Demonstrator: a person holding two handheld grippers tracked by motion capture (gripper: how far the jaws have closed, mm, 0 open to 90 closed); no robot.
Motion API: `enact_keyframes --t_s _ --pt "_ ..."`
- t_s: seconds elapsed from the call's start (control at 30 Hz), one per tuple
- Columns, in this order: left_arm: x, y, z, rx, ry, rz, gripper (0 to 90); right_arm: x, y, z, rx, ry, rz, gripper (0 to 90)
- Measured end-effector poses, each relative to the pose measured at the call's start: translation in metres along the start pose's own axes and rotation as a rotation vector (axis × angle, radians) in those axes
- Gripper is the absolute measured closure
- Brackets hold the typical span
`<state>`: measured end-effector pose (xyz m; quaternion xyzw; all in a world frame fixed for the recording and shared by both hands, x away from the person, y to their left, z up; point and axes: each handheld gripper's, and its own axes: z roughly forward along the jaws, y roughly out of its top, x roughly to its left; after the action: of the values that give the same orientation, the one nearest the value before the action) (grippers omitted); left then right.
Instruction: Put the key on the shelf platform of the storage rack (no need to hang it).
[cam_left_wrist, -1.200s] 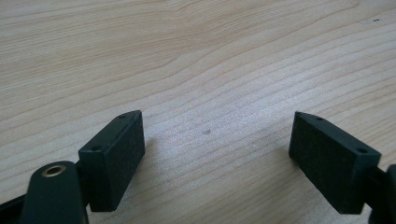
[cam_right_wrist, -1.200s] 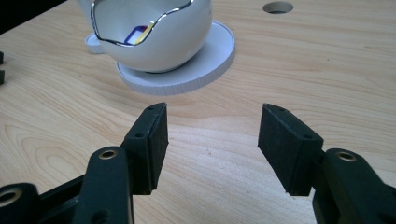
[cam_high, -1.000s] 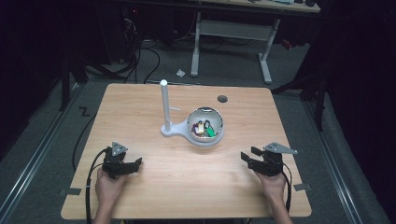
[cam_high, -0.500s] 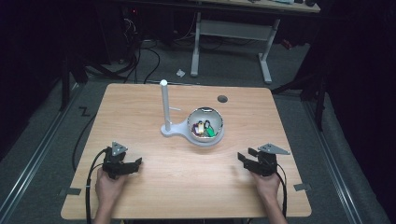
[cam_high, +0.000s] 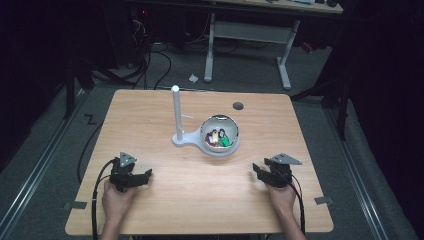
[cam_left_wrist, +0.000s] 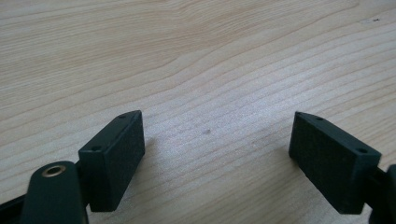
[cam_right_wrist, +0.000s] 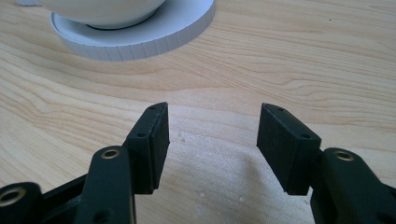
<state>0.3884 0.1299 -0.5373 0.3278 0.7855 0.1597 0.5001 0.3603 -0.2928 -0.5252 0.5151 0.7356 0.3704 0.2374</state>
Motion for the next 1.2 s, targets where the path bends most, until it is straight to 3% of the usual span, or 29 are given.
enact_keyframes --t_s 0.27,0.63,1.2 --pt "0.0001 -0.0001 0.0 0.0 -0.002 0.003 18.5 0.0036 0.0018 0.0086 0.041 -0.017 -0.042 44.1" --pt "0.0002 -0.0002 0.0 0.0 -0.002 0.005 18.5 0.0026 0.0019 0.011 0.092 -0.026 -0.035 42.2" --pt "-0.0004 -0.0004 0.0 -0.001 0.003 -0.006 18.5 0.0031 0.0016 0.0108 0.095 -0.028 -0.046 40.7"
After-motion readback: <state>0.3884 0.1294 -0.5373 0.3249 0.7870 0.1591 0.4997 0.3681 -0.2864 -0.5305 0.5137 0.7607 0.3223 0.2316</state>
